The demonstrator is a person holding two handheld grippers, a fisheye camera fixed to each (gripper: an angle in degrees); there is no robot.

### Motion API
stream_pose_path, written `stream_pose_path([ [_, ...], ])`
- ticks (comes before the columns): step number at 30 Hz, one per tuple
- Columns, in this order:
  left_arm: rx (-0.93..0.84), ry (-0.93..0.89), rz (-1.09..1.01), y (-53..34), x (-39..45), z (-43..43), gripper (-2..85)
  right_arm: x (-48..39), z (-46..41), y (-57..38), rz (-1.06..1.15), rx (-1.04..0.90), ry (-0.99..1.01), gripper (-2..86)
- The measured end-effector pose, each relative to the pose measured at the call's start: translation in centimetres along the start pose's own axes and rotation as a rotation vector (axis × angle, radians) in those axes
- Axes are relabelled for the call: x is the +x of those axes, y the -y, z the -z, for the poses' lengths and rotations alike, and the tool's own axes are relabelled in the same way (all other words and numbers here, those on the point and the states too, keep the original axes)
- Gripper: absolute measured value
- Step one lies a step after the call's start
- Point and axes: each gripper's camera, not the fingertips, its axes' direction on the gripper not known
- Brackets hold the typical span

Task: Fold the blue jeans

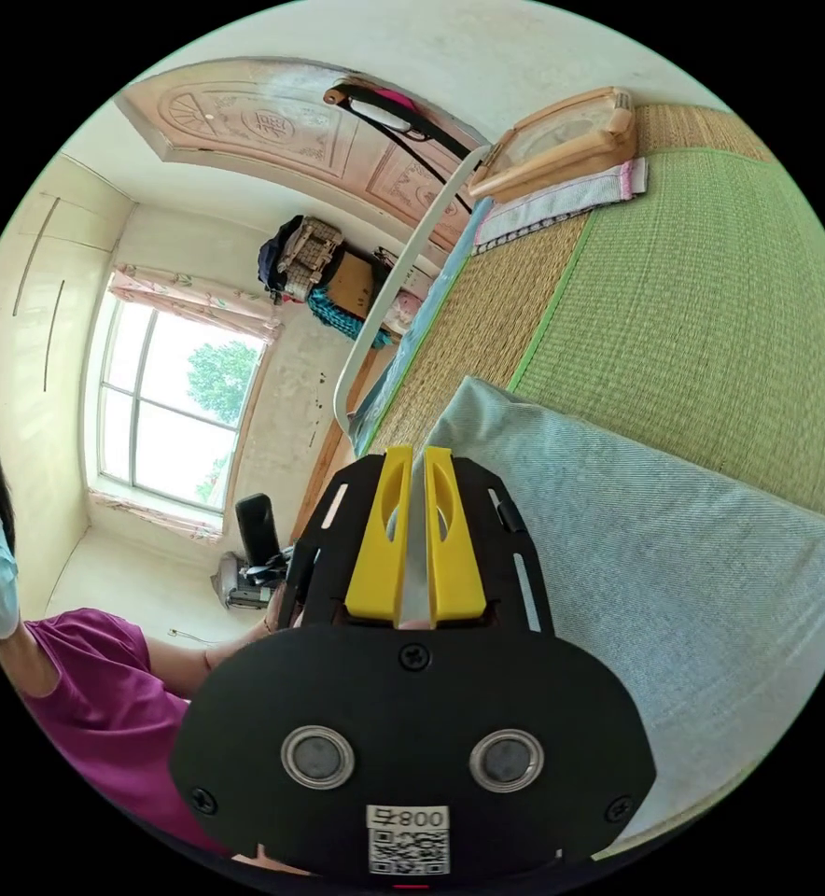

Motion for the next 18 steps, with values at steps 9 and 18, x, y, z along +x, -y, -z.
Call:
stream_pose_path([
  [9,0.049,0.08,0.088,-1.6,0.1,3.3,2.7,-3.9,-3.7,4.7,0.133,-0.096,-0.222,0.1],
  [18,0.028,0.089,0.087,-2.4,1.6,4.9,3.0,-5.1,-8.1,5.9,0.263,-0.237,-0.302,0.0],
])
